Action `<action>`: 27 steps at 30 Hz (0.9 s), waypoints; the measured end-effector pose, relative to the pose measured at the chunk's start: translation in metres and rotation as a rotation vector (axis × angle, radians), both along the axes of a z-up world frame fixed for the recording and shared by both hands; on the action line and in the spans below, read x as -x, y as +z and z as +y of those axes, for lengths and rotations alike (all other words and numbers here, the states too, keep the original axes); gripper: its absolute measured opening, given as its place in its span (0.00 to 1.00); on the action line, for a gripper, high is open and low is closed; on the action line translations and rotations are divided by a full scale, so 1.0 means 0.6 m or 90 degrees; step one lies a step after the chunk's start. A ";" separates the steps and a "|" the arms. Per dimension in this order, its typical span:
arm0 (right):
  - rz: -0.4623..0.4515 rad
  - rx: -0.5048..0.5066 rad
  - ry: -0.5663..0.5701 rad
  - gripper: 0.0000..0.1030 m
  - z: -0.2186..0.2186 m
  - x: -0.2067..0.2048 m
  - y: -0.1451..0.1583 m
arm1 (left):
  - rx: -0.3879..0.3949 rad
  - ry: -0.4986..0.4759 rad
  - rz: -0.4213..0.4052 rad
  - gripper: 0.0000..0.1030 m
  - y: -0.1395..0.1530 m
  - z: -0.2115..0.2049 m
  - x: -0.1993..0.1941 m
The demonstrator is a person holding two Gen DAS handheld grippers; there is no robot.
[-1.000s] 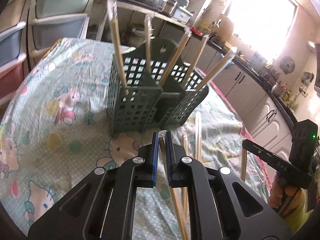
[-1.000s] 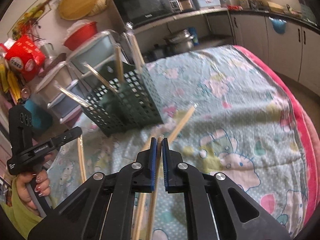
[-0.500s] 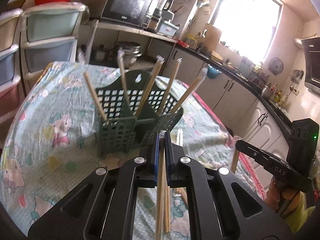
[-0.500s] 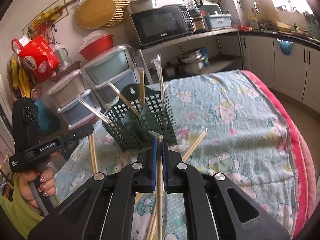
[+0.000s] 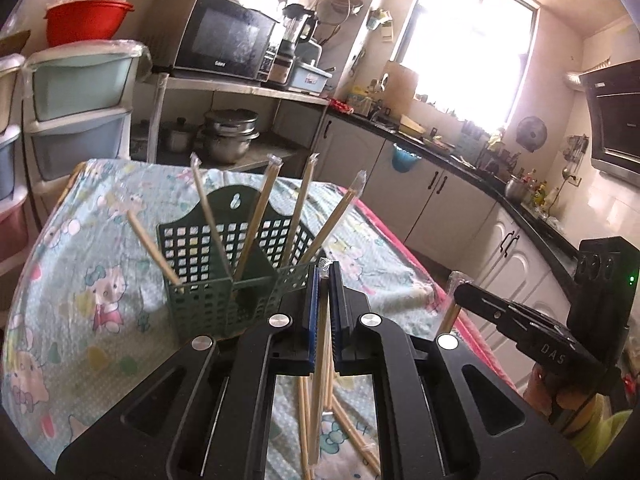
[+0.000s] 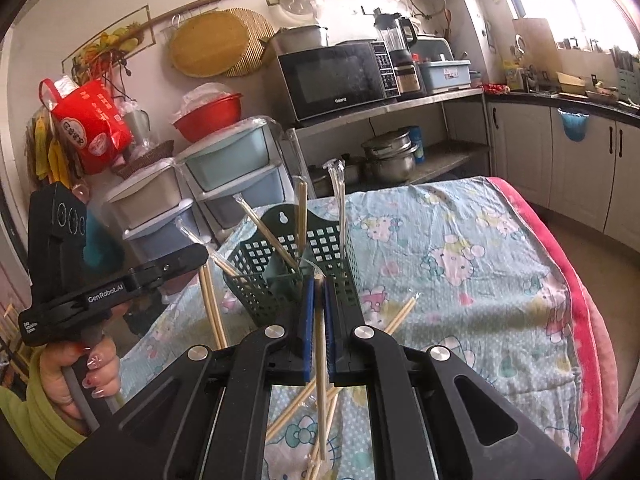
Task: Organize utensils
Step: 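Lift the chopstick with the right gripper and lower it toward the caddy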
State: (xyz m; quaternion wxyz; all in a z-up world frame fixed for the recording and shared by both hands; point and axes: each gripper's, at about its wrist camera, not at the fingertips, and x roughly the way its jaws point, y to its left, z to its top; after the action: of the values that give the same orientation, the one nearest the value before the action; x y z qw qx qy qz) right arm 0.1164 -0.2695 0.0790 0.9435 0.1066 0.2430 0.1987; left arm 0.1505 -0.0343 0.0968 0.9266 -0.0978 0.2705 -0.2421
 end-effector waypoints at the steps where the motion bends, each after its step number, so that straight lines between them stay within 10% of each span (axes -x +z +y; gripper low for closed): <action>1: -0.003 0.000 0.000 0.05 0.001 0.000 0.003 | 0.000 -0.001 -0.004 0.03 0.004 -0.002 0.000; 27: -0.102 0.007 0.018 0.05 0.040 -0.009 0.094 | -0.002 -0.004 -0.115 0.03 0.113 -0.017 -0.018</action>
State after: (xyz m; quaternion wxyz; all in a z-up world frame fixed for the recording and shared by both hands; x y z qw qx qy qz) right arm 0.1216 -0.2454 0.1354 0.9576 0.0815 0.1690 0.2188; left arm 0.1614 -0.0444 0.1648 0.9466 -0.0732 0.1868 -0.2525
